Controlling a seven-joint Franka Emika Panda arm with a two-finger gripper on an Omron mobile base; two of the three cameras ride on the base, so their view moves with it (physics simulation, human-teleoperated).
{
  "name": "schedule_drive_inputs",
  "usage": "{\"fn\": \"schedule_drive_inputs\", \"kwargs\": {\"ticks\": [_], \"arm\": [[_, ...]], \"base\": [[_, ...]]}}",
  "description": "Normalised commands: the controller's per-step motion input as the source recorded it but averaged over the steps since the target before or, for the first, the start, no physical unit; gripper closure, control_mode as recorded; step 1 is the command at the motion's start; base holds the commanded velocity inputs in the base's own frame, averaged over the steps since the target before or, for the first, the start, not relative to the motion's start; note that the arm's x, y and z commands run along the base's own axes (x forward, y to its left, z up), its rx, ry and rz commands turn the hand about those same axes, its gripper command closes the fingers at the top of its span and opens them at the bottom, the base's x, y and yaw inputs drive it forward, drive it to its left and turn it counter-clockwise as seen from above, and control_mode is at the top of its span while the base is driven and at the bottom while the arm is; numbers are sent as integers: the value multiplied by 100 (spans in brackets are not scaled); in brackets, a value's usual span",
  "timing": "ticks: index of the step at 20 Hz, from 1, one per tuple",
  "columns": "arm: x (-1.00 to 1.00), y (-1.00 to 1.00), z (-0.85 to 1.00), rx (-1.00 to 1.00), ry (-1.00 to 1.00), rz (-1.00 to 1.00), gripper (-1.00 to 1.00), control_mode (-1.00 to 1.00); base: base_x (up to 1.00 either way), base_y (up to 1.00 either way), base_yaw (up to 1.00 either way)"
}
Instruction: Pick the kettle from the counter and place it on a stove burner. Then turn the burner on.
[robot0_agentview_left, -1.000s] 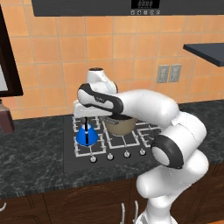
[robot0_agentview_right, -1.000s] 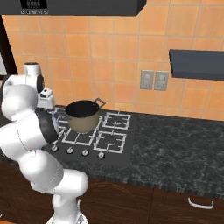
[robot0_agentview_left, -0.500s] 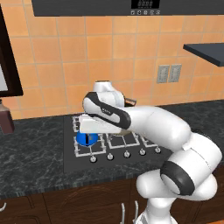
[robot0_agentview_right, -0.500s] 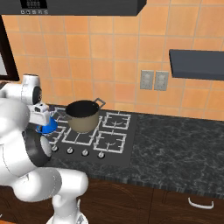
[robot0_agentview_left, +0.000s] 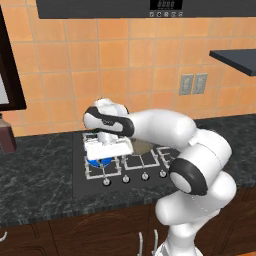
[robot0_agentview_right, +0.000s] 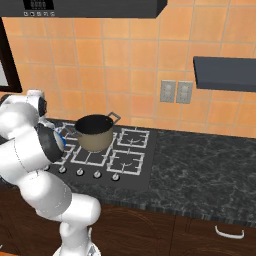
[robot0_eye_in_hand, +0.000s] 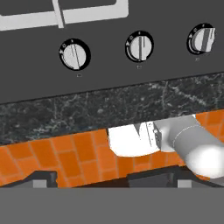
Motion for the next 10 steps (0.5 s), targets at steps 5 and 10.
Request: {"fn": "schedule_drive_inputs", "kwargs": {"ticks": [5,10], "arm": [[1,14,-76,0,-9,0,-100,-100],[10,0,-62,0,-16,0,-100,-100]], "base": [[0,0,0],[0,0,0]]}}
